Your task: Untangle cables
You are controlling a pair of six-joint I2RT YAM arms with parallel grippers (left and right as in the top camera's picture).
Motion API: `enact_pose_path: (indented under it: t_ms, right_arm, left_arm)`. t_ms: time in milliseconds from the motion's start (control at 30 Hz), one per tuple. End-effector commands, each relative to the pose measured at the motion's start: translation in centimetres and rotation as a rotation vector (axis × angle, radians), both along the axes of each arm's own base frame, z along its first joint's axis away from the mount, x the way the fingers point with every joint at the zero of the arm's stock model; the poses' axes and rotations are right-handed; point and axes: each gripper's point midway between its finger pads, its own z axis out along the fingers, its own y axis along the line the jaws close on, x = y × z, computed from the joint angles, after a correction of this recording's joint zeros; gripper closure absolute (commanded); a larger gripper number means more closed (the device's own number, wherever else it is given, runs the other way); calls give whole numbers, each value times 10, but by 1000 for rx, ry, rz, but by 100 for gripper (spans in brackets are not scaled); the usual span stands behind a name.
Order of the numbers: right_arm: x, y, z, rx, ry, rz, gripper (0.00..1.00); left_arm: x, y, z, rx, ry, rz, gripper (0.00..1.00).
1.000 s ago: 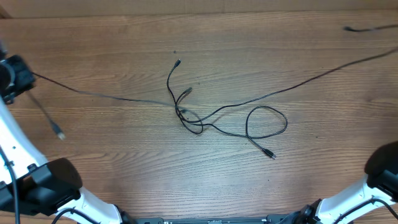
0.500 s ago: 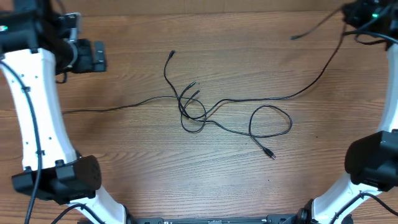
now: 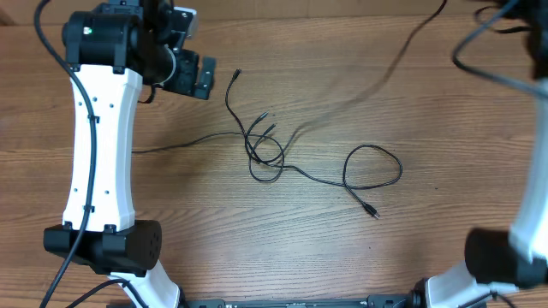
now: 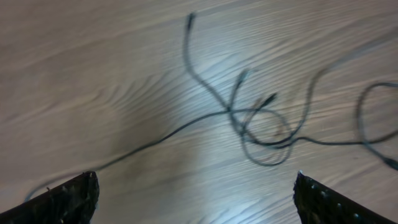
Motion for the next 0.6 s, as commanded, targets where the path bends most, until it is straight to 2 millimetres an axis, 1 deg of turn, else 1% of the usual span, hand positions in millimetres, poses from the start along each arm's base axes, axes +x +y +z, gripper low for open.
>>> enact_pose_path:
  t_ms: [0, 33, 100, 233, 300, 367, 467, 567]
  right_arm:
    - [-62, 5, 83, 21, -197, -5, 96]
    - [-73, 7, 94, 33, -225, -2, 96]
    - [-90, 12, 109, 48, -263, 14, 96]
    - [-114, 19, 126, 88, -294, 40, 96]
    - [-121, 24, 129, 111, -293, 69, 96]
    - [-126, 31, 131, 130, -290, 110, 96]
    - [-129, 36, 132, 159, -281, 143, 96]
    - [-130, 37, 133, 161, -282, 151, 96]
  left_arm:
    - [1, -44, -3, -121, -2, -189, 0]
    - [0, -57, -2, -155, -10, -248, 0]
    - [0, -82, 1, -217, -30, -338, 0]
    - [7, -124, 2, -300, -70, -442, 0]
    - [8, -147, 3, -346, -97, -523, 0]
    - [3, -174, 6, -403, -128, -639, 0]
    - [-13, -208, 8, -459, -168, -824, 0]
    - [-28, -232, 1, -451, -195, -977, 0]
